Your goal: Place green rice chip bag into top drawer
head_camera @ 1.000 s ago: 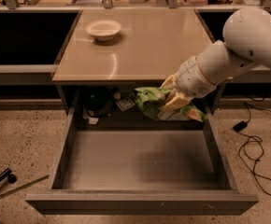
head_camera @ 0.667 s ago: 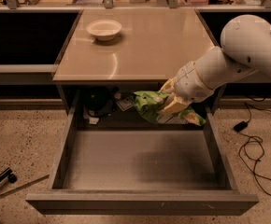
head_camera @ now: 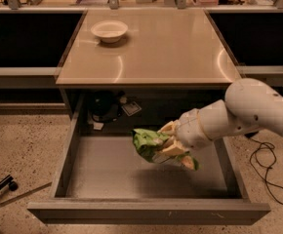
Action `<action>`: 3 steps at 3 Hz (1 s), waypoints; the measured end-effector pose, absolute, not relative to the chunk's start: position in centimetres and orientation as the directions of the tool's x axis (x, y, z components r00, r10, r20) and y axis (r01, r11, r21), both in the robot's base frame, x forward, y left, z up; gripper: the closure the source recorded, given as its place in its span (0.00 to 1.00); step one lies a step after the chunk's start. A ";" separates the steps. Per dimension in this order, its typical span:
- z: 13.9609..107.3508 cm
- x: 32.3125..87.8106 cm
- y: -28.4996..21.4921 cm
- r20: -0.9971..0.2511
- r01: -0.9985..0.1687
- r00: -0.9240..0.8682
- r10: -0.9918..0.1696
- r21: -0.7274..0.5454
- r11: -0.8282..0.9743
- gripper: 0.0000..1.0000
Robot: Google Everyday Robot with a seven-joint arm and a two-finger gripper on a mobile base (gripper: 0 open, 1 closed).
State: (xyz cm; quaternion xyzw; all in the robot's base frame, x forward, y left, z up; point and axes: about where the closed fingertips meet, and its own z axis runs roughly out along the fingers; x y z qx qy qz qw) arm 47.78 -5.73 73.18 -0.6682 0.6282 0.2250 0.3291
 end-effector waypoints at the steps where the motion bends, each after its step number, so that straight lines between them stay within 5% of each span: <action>1: 69.0 47.2 -3.8 -0.761 -0.992 0.104 -0.641 -0.127 -0.011 1.00; 2: 65.2 48.2 -2.3 -0.787 -0.995 0.092 -0.610 -0.099 -0.023 1.00; 3: 64.9 48.1 -2.3 -0.790 -0.995 0.087 -0.607 -0.092 -0.023 0.82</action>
Offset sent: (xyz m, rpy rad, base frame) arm 0.0185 0.0480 -0.1227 0.1413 0.0868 0.0553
